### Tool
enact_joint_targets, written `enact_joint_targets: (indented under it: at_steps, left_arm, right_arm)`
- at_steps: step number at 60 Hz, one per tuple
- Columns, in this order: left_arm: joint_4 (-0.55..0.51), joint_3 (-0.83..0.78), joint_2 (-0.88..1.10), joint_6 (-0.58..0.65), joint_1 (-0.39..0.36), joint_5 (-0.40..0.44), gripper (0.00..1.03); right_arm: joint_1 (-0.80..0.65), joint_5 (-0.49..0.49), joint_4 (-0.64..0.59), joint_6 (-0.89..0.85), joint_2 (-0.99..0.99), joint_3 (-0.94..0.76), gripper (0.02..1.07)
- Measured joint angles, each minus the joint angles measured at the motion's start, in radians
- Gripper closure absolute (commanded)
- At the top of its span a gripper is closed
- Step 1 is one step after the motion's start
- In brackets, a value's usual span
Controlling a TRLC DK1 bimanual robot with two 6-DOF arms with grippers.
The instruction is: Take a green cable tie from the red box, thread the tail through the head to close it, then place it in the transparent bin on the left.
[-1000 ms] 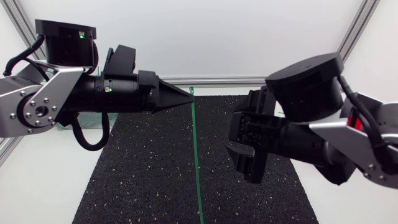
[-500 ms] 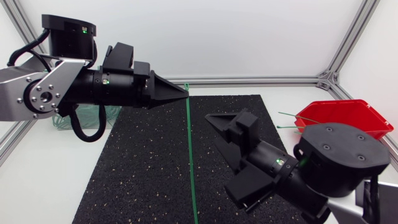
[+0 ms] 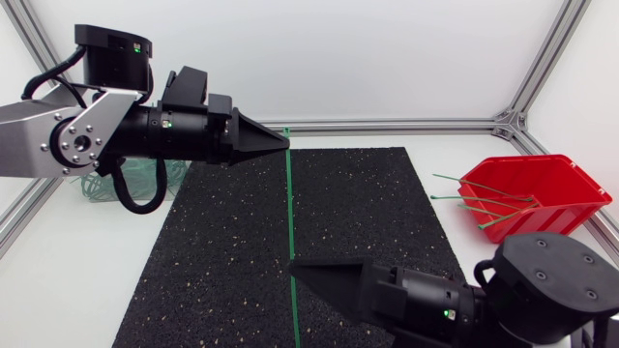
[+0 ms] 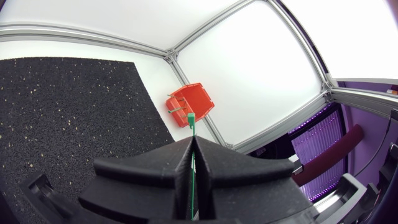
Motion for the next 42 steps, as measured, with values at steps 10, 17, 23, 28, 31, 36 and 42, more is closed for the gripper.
enact_joint_targets:
  at_steps: [10, 17, 23, 28, 31, 36, 42]
  left_arm:
    - [0.0, 0.0, 0.003, 0.005, 0.0, 0.0, 1.0]
    - [-0.003, 0.0, 0.01, 0.006, 0.0, 0.0, 1.0]
    - [-0.005, 0.0, 0.014, 0.007, 0.005, 0.0, 1.0]
    - [-0.007, 0.002, 0.017, 0.008, 0.016, 0.004, 1.0]
    - [-0.011, 0.003, 0.018, 0.012, 0.025, 0.011, 1.0]
    - [-0.026, 0.004, 0.019, 0.028, 0.042, 0.026, 1.0]
    - [-0.045, 0.006, 0.026, 0.05, 0.065, 0.044, 1.0]
  right_arm:
    - [0.001, -0.098, 0.008, -0.027, -0.004, -0.044, 0.06]
    - [0.001, -0.145, 0.005, -0.034, 0.024, -0.063, 0.06]
    - [0.001, -0.172, 0.014, -0.037, 0.071, -0.063, 0.06]
    - [0.001, -0.188, 0.016, -0.037, 0.094, -0.063, 0.06]
    - [0.003, -0.195, 0.026, -0.037, 0.106, -0.063, 0.06]
    - [0.006, -0.2, 0.055, -0.037, 0.135, -0.063, 0.06]
    - [0.006, -0.209, 0.109, -0.037, 0.194, -0.063, 0.06]
